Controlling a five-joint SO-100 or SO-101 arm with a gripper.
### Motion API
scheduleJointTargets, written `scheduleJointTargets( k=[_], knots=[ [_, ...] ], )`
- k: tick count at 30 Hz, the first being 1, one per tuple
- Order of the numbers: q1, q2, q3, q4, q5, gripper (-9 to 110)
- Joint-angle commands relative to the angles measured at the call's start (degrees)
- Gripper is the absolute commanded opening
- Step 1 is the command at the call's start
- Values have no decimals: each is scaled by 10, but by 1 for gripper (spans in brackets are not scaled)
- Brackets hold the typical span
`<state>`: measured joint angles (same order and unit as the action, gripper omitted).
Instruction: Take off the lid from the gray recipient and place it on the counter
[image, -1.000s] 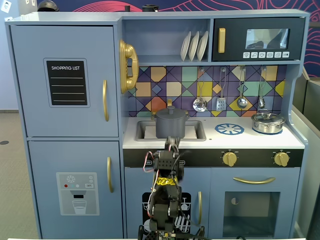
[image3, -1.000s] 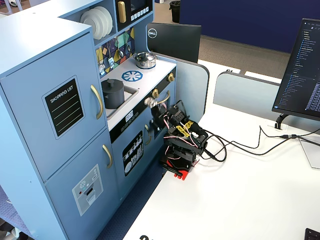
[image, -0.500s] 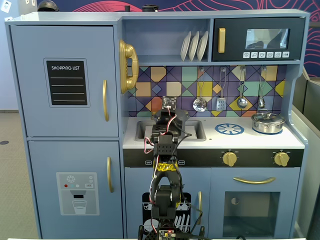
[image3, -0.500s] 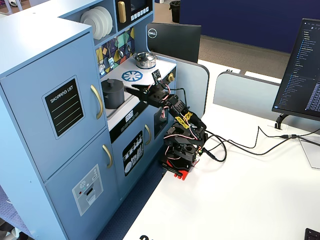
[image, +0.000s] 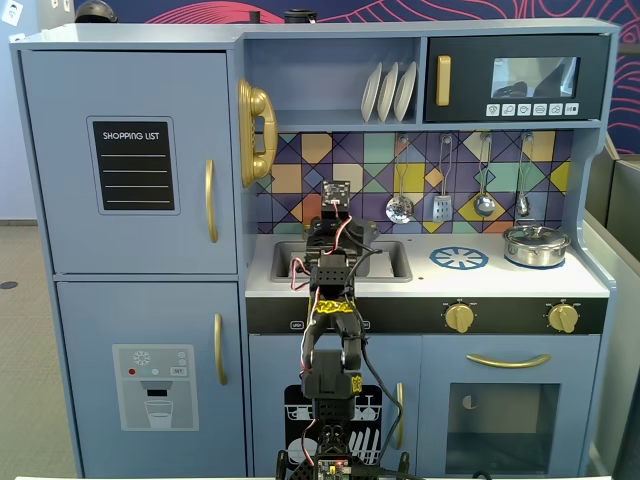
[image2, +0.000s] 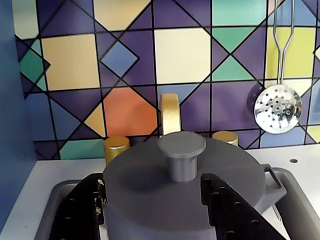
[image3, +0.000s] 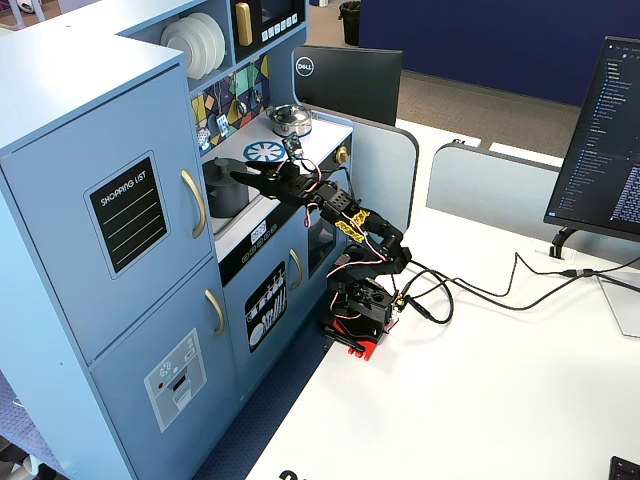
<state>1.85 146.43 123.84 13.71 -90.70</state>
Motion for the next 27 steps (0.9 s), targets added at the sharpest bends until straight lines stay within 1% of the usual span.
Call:
scheduleJointTargets(
  k=[1,7,12,21,27],
  knots=[
    [11,-44,-54,-33,-7,17],
    [18,-107,-77,-57,-8,16],
    [21,-169,-90,-107,-10,16],
    [22,-258,-147,-120,-4,14],
    [16,-287,-171,-126,-3,12]
  ],
)
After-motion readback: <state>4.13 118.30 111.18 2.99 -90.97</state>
